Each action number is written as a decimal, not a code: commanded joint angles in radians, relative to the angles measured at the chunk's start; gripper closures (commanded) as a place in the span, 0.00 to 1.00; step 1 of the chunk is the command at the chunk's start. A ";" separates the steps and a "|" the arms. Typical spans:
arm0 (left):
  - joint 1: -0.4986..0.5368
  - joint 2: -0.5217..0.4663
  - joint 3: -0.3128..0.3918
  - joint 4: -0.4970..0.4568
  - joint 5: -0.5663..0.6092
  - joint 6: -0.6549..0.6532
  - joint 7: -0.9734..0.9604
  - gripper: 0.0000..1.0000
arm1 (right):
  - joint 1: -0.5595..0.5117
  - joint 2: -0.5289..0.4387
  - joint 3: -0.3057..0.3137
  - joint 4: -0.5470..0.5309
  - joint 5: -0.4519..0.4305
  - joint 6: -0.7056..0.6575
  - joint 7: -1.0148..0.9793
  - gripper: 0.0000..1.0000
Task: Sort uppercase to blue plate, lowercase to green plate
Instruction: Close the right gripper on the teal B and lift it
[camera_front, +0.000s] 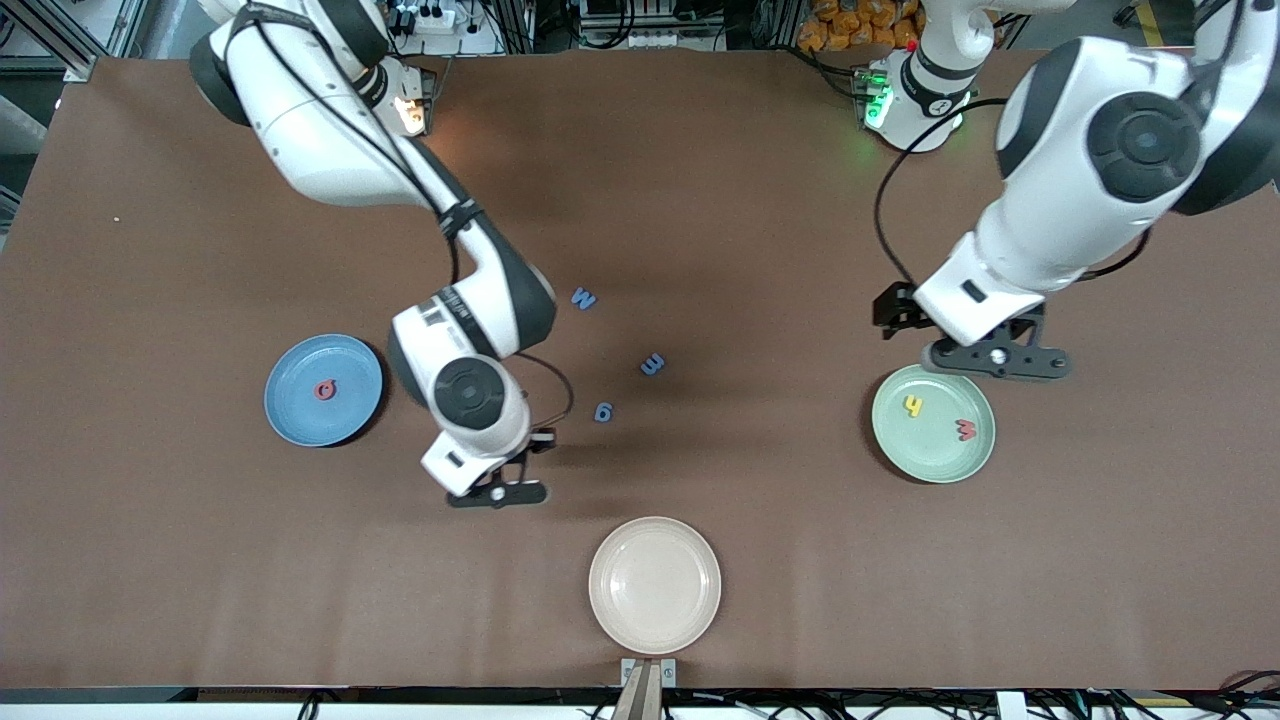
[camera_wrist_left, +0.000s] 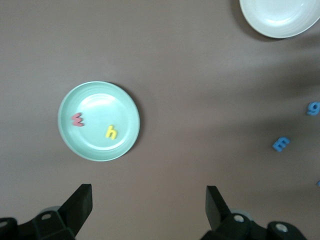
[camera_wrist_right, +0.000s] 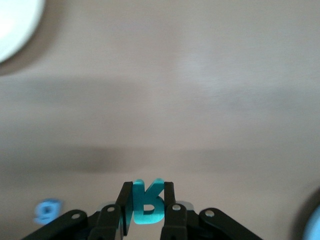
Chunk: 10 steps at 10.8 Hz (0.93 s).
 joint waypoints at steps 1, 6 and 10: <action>-0.082 0.068 -0.026 0.004 -0.001 0.070 -0.162 0.00 | -0.081 -0.093 0.021 -0.131 -0.009 0.006 -0.100 1.00; -0.257 0.249 -0.026 0.013 0.010 0.332 -0.393 0.00 | -0.204 -0.286 0.017 -0.500 -0.014 0.228 -0.278 1.00; -0.313 0.433 -0.023 0.077 0.011 0.596 -0.411 0.00 | -0.293 -0.389 0.018 -0.749 -0.014 0.366 -0.398 1.00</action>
